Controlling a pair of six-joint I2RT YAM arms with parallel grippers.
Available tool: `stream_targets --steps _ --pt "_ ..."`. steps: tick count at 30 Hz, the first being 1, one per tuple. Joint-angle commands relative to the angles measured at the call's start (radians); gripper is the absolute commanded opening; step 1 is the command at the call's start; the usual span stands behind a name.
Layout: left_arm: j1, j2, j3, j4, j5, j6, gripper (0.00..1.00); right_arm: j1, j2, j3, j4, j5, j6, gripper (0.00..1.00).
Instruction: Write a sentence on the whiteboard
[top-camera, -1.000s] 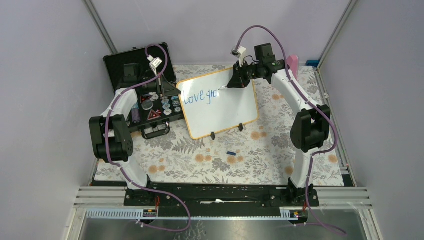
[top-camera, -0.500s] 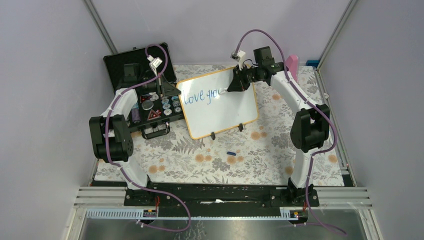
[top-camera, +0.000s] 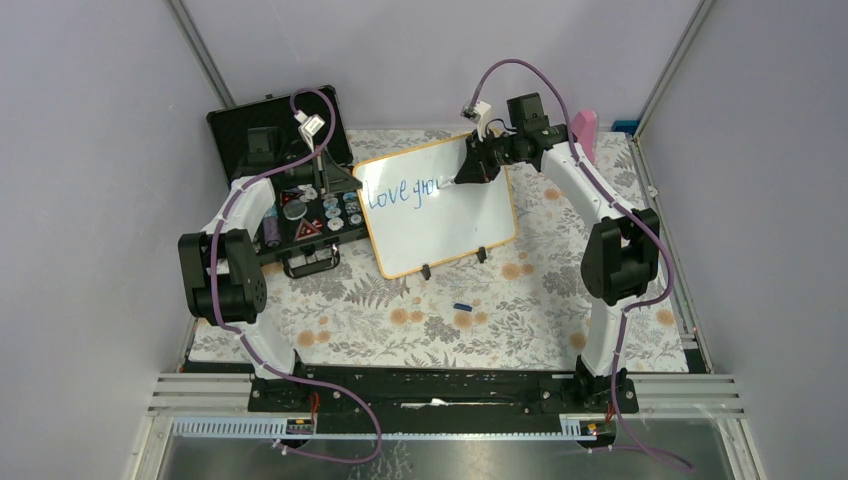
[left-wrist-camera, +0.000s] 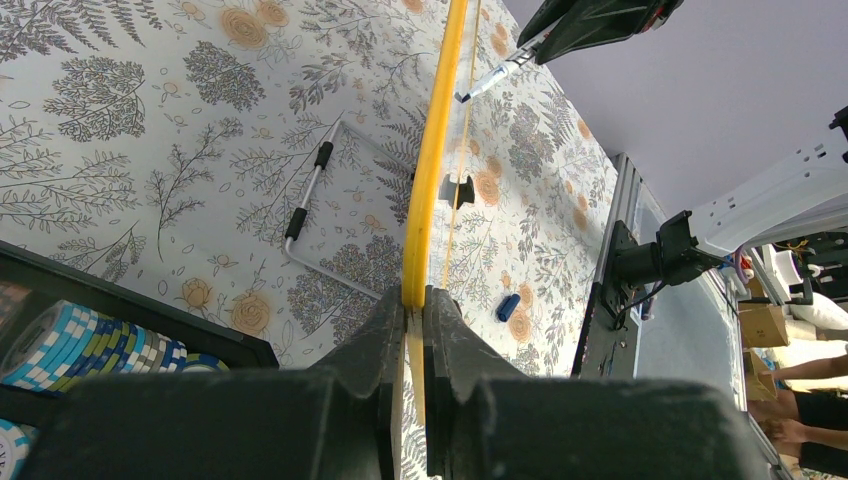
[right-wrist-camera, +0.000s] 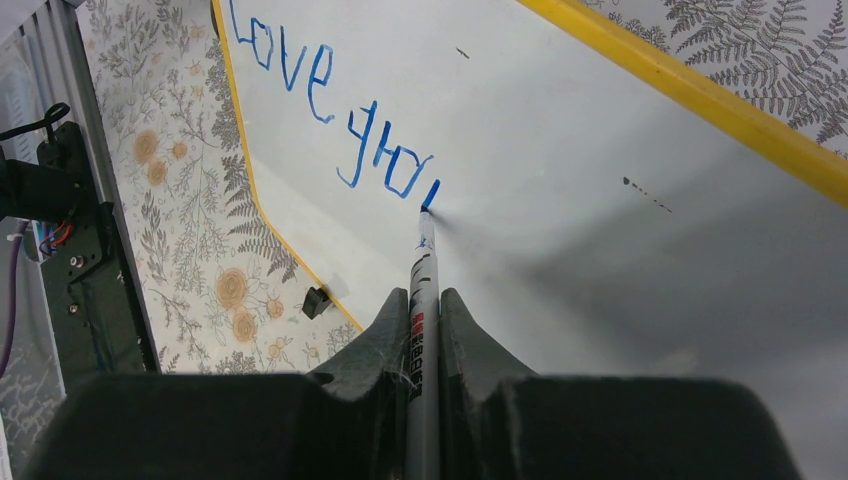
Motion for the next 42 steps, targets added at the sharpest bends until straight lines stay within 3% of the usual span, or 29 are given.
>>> stream_targets --steps 1,15,42 --pt "-0.009 -0.024 0.035 0.009 0.012 0.027 0.00 -0.011 -0.033 0.039 0.007 0.046 -0.022 0.00" --pt "-0.010 -0.024 0.031 0.009 0.009 0.027 0.00 -0.017 -0.006 0.097 0.004 0.051 -0.008 0.00" --pt "-0.010 -0.027 0.030 0.009 0.010 0.027 0.00 -0.025 -0.043 -0.003 0.007 0.056 -0.039 0.00"
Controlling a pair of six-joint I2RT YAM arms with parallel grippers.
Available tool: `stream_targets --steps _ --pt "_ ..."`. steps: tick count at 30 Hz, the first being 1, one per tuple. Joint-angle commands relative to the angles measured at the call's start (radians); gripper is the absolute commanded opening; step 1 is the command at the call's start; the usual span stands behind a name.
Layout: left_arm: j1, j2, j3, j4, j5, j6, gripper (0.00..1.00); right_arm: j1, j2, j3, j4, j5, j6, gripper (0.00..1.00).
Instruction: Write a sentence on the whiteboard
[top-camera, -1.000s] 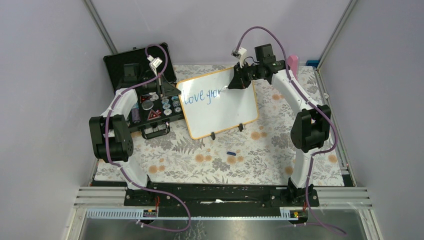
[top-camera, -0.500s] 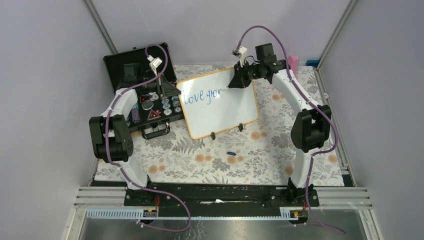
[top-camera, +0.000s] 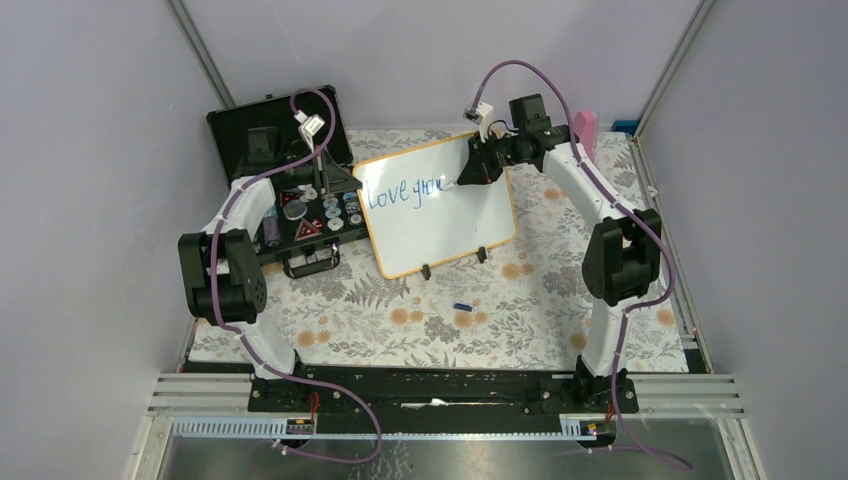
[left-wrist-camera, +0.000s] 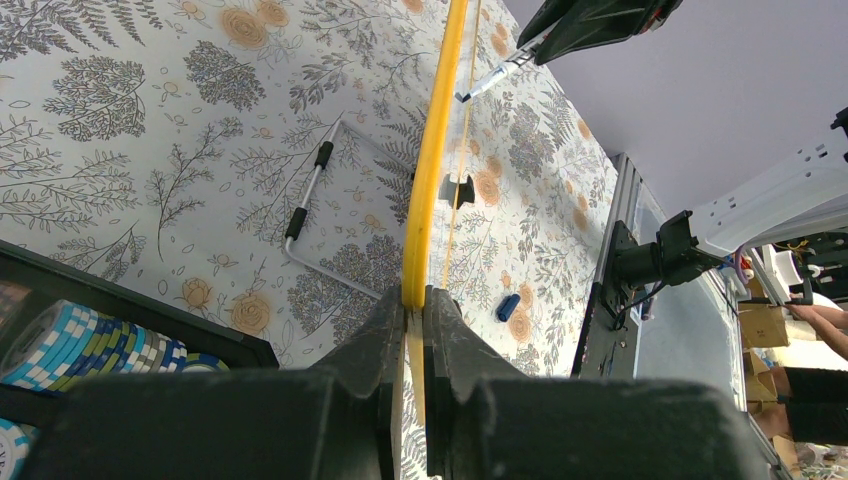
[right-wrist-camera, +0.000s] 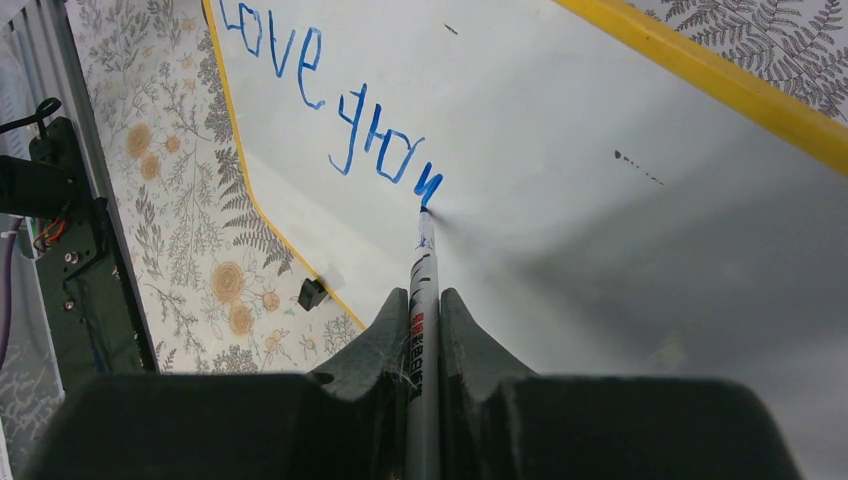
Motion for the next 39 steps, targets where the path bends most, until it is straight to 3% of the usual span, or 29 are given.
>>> stream_targets --steps 1,19,26,39 --pt "-0.009 -0.027 0.030 0.010 0.012 0.027 0.00 -0.018 -0.033 0.016 0.018 0.048 -0.028 0.00" --pt "-0.009 -0.028 0.027 0.011 0.011 0.027 0.00 -0.030 0.004 0.116 0.016 0.043 0.008 0.00" --pt "-0.009 -0.031 0.027 0.010 0.010 0.027 0.00 -0.030 -0.091 0.030 0.021 -0.054 0.014 0.00" --pt "-0.010 -0.038 0.022 0.012 0.006 0.027 0.00 -0.076 -0.136 -0.087 0.068 -0.062 0.037 0.00"
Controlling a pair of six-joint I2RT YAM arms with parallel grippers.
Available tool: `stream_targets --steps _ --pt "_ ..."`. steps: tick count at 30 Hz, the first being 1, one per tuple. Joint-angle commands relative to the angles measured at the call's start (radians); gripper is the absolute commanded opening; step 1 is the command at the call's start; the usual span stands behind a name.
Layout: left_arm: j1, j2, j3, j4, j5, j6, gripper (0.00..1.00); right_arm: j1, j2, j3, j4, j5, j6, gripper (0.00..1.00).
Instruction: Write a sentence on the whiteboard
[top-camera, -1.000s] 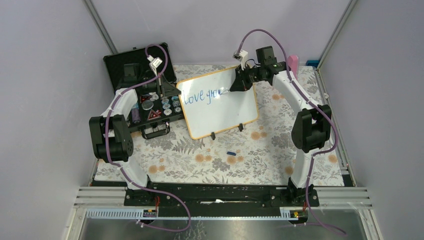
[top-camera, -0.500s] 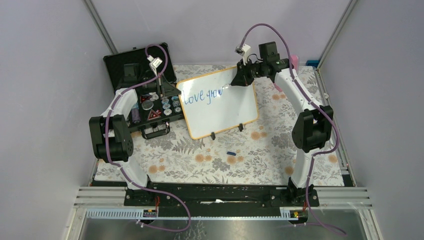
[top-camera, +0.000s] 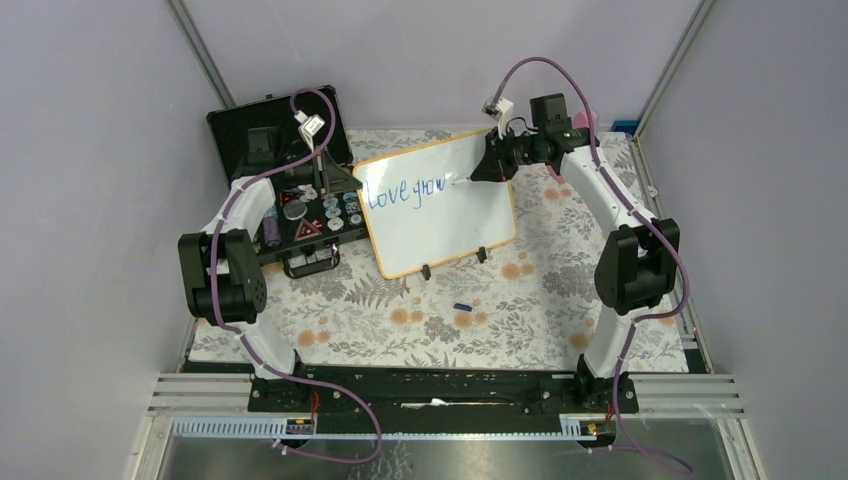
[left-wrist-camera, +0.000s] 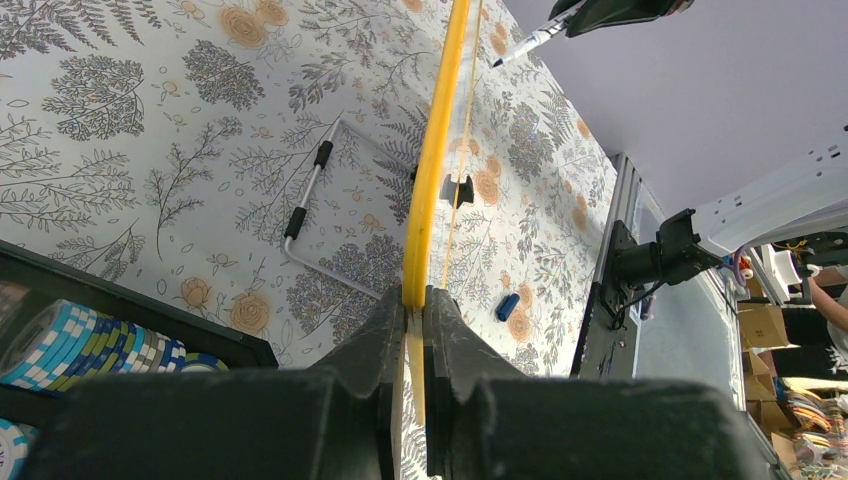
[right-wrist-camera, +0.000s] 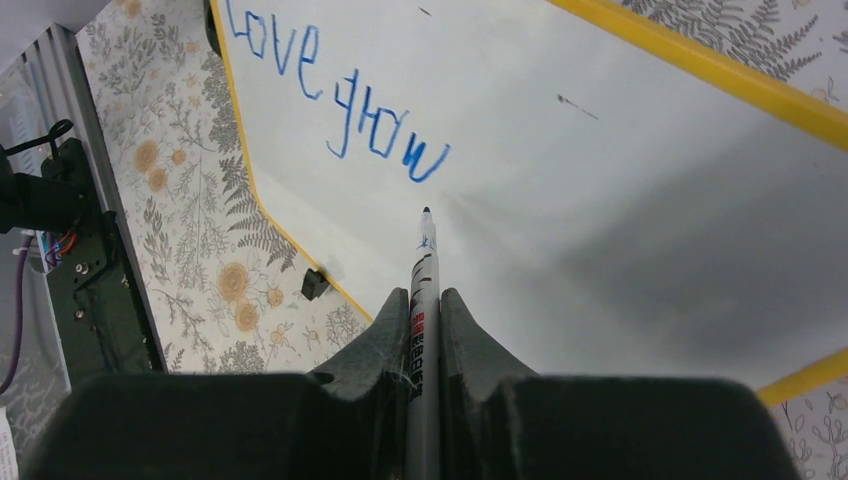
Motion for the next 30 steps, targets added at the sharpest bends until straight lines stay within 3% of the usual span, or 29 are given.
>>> stream_targets --steps 1,12,30 --pt "-0.009 -0.038 0.022 0.014 0.004 0.027 0.00 -0.026 -0.043 -0.021 0.039 -0.029 0.017 0.00" --pt "-0.010 -0.039 0.013 0.014 0.002 0.054 0.00 -0.040 -0.049 -0.084 0.157 -0.033 0.105 0.00" --pt "-0.015 -0.041 0.011 0.014 -0.013 0.053 0.00 -0.035 -0.021 -0.052 0.200 -0.029 0.149 0.00"
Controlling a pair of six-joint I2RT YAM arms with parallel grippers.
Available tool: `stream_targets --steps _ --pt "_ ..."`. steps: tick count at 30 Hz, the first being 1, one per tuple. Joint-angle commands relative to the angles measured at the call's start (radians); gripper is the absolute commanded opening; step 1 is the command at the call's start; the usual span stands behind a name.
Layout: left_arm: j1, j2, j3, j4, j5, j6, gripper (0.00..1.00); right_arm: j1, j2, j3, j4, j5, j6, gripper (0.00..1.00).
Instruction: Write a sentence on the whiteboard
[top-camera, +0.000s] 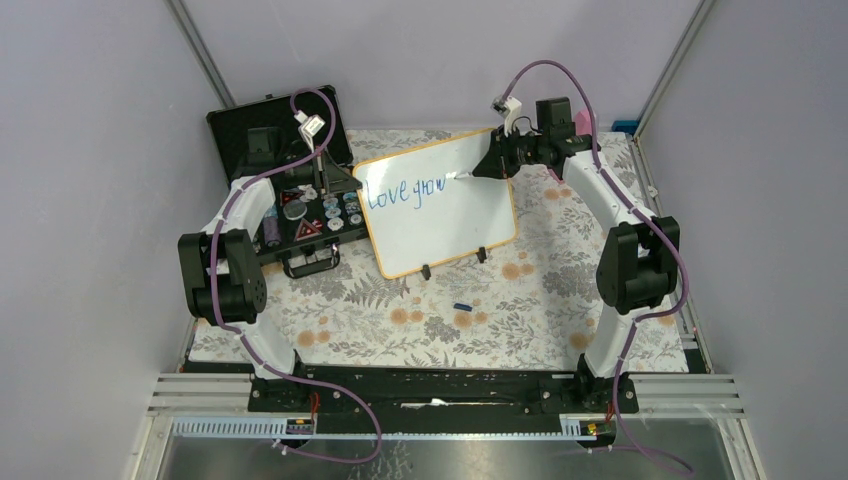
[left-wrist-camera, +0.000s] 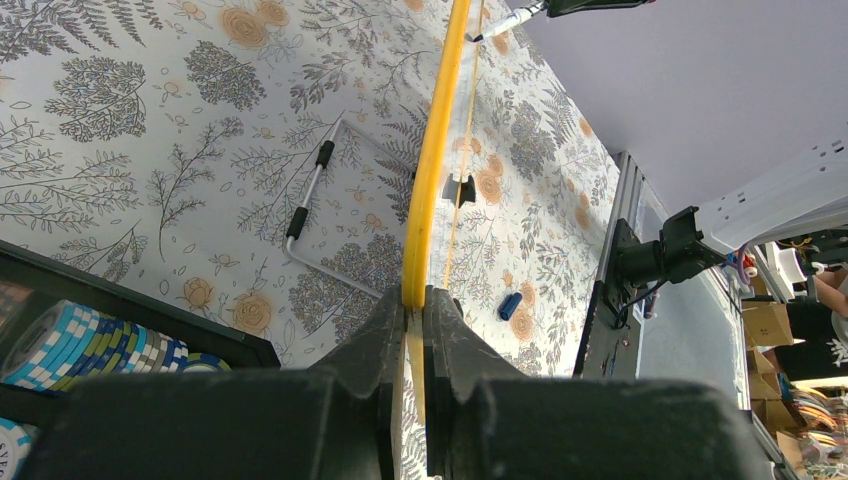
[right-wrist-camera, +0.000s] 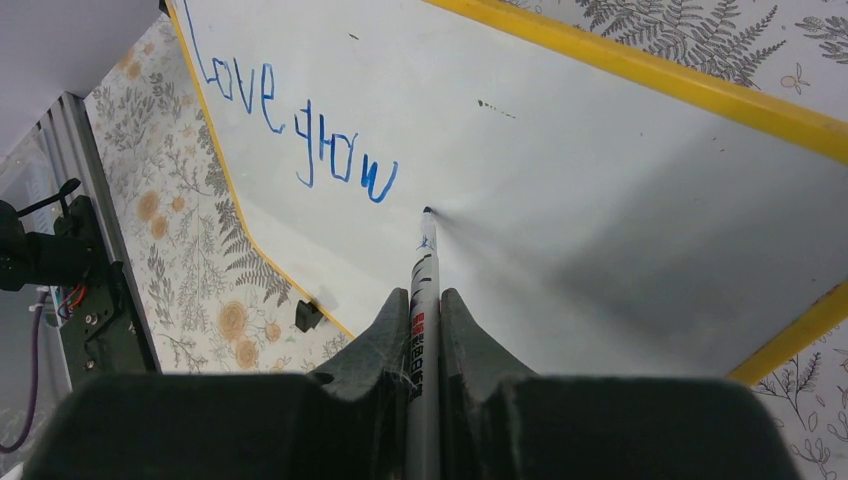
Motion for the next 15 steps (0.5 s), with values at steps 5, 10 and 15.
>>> stream_targets --steps 5,10,15 --pt "-0.016 -0.040 0.008 0.016 -0.012 0.043 0.00 0.005 -0.015 0.045 0.033 -0.033 0.014 0.00" --pt "-0.016 -0.040 0.010 0.016 -0.012 0.043 0.00 0.005 -0.008 0.060 0.032 -0.037 0.017 0.00" --pt "-0.016 -0.040 0.008 0.018 -0.013 0.042 0.00 0.007 -0.009 0.067 0.031 -0.040 0.022 0.00"
